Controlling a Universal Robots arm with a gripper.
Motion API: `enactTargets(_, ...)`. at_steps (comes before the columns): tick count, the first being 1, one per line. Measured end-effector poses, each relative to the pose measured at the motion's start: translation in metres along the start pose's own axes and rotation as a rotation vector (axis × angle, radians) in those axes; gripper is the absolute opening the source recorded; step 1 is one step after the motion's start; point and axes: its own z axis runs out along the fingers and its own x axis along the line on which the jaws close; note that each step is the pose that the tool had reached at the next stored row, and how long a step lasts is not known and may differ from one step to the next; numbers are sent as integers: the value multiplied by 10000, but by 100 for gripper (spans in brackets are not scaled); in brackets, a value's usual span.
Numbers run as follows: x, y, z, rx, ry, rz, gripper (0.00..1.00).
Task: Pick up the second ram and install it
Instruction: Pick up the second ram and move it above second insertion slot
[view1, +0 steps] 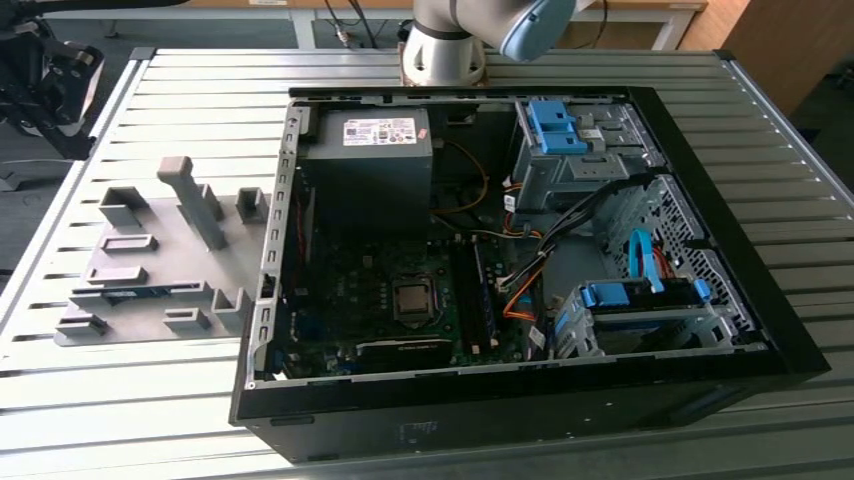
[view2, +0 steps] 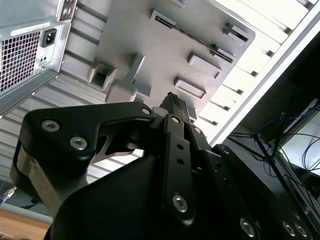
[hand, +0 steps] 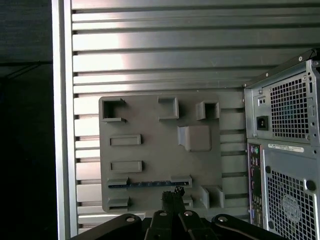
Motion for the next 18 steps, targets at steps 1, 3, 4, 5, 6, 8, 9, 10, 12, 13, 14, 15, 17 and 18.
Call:
enactTargets(1,1,0,0,-1,1,-27,11)
enactTargets(3,1,0,0,-2,4,-80,11)
enactTargets(4,2,0,0,-2,5,-104,11)
enactTargets(5,2,0,0,-3,6,-126,11)
enactTargets(6,2,0,0,-3,7,-149,11)
enactTargets(8,2,0,0,-4,9,-192,11)
enactTargets(9,2,0,0,-5,9,-212,11)
enactTargets(10,2,0,0,-5,10,-232,11)
enactTargets(12,3,0,-1,-6,13,-271,11)
enactTargets(13,3,0,0,-6,13,-291,11)
enactTargets(14,3,0,0,-7,14,-311,11)
enactTargets(15,3,0,0,-8,15,-332,11)
enactTargets(17,4,0,0,-8,17,-374,11)
enactTargets(18,4,0,0,-9,18,-395,11)
